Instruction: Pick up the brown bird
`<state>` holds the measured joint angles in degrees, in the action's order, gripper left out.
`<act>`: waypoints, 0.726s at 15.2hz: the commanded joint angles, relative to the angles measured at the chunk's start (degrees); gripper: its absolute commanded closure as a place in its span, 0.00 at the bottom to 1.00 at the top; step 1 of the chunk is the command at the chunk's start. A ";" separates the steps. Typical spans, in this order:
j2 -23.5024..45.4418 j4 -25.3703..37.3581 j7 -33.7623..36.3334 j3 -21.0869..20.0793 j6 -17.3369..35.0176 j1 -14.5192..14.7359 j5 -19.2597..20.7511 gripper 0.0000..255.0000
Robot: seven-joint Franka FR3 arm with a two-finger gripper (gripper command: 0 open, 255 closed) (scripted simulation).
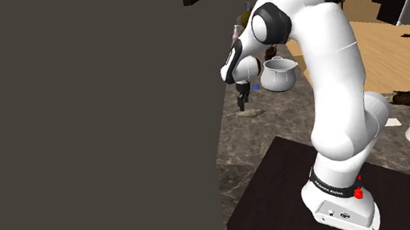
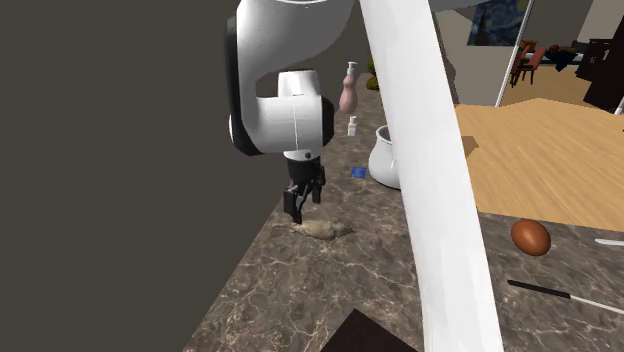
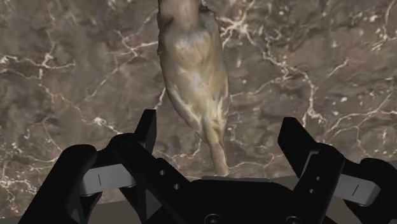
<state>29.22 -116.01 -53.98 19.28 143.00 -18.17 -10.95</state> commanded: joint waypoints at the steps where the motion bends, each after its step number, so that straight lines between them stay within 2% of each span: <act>1: 3.53 3.42 -2.03 -0.99 -0.02 -1.90 -1.18 0.00; 10: 8.35 4.46 -2.99 -2.67 3.72 -3.20 -2.88 0.00; 11: 8.39 4.63 -2.95 -2.66 3.60 -3.19 -2.87 1.00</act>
<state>37.47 -111.44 -56.94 16.65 146.52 -21.36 -13.78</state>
